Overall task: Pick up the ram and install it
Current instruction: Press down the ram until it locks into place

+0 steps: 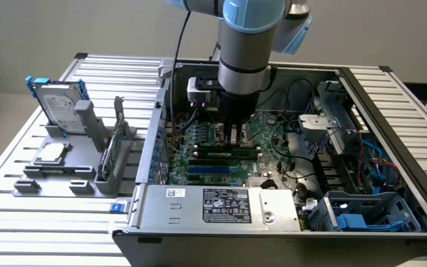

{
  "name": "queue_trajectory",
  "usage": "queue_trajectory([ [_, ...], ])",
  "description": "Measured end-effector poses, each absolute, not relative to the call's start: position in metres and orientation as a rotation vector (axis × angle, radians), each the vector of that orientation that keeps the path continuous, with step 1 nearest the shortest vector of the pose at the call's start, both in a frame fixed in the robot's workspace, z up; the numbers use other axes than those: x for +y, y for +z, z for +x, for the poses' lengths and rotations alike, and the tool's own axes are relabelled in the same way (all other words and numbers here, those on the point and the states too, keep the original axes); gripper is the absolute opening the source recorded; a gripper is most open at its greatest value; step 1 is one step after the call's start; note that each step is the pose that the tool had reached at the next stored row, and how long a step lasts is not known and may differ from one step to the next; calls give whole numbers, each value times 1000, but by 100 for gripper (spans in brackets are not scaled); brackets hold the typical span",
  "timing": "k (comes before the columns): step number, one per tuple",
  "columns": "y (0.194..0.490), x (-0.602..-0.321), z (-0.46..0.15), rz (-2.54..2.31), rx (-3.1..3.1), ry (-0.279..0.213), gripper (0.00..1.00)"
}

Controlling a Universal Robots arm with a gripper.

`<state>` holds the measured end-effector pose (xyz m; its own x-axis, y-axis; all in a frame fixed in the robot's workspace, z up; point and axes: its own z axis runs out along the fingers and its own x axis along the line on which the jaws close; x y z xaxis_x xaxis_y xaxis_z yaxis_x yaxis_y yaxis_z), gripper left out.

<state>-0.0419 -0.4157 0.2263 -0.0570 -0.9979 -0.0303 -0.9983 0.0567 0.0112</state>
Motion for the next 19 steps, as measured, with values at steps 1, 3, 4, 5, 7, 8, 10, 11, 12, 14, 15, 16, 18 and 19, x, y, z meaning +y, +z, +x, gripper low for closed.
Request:
queue_trajectory([
  [1,226,-416,-42,-2147,2273,45,11],
  [3,225,-416,-42,-2148,2273,45,11],
  [4,225,-416,-42,-2148,2273,45,11],
  [5,226,-416,-42,-2146,2272,46,11],
  [7,235,-416,-42,-2147,2273,46,11],
  [8,240,-416,-42,-2147,2273,46,11],
  [10,247,-416,-42,-2147,2273,46,11],
  [11,251,-416,-42,-2147,2273,46,11],
  [12,255,-416,-42,-2147,2273,46,11],
  [14,260,-416,-42,-2147,2273,46,11],
  [15,260,-416,-42,-2147,2273,46,11],
  [16,260,-416,-42,-2147,2273,46,11],
  [18,260,-416,-42,-2147,2273,46,11],
  [19,260,-416,-42,-2147,2273,46,11],
])
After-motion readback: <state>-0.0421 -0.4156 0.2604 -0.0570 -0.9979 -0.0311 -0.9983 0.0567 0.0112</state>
